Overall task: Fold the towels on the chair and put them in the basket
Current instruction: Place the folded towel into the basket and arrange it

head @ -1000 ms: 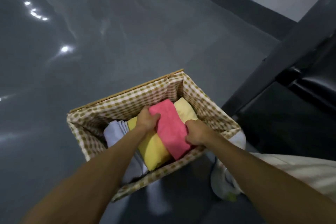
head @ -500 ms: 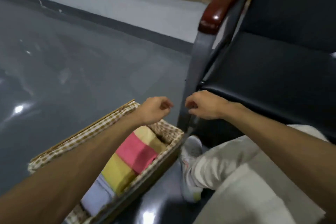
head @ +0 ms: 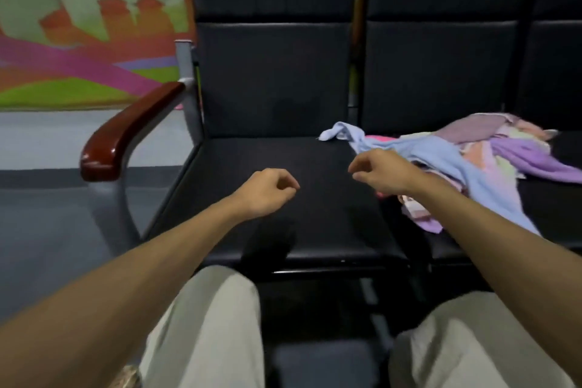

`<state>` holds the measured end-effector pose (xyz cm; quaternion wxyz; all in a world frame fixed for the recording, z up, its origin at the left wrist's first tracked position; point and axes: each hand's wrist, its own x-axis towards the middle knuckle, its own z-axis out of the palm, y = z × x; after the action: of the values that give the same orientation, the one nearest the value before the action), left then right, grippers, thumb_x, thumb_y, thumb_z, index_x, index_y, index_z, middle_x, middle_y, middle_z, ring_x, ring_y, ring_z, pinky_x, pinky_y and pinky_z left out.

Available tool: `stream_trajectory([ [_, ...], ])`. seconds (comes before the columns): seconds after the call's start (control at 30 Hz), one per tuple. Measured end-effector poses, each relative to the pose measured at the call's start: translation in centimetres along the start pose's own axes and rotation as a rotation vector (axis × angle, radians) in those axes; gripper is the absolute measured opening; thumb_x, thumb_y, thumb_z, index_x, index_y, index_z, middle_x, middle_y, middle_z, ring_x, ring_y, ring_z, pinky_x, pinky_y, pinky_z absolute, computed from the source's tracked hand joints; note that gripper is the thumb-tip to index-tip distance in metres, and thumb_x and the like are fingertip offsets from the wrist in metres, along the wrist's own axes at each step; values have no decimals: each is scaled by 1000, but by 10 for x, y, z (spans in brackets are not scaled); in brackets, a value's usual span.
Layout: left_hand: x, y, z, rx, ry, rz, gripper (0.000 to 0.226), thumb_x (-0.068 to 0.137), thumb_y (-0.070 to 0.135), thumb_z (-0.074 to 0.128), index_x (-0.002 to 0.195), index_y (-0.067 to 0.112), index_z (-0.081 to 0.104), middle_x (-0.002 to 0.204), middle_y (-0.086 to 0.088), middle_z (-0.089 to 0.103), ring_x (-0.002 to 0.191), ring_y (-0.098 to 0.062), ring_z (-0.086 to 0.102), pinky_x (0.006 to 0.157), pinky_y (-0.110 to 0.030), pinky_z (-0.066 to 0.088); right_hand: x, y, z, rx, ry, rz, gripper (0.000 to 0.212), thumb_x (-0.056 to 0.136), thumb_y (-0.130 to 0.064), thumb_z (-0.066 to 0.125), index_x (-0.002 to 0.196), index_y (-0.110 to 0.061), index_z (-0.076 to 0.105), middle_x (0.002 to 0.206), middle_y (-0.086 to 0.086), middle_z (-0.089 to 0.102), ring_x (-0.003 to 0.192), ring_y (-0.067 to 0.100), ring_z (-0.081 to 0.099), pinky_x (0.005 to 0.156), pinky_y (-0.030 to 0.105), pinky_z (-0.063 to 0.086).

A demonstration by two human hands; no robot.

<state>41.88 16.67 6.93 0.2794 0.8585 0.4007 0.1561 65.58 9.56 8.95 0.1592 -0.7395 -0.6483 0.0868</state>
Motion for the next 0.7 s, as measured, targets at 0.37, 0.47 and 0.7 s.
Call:
stream_trajectory([
  [0.37,162,87,123,-173,-170,100,17,93,18,53,101,23,67,107,8,67,103,-10,61,93,-26,46,36,175,-12,-45,361,325,45,88,-20,57,130,-3,56,132,20,56,122,36,49,102,37,35],
  [0.47,185,91,142,-240,-180,77,18,92,17,54,102,21,69,108,7,67,103,-11,62,98,-32,47,56,190,-4,-219,257,406,52,89,-41,56,134,-15,51,134,15,51,121,37,48,98,43,38],
  [0.7,182,88,136,-558,-102,-31,18,95,11,51,101,13,67,105,-10,71,98,-21,67,90,-31,53,69,160,-19,-43,518,406,24,87,-18,49,98,-6,67,107,17,66,102,36,59,82,37,42],
])
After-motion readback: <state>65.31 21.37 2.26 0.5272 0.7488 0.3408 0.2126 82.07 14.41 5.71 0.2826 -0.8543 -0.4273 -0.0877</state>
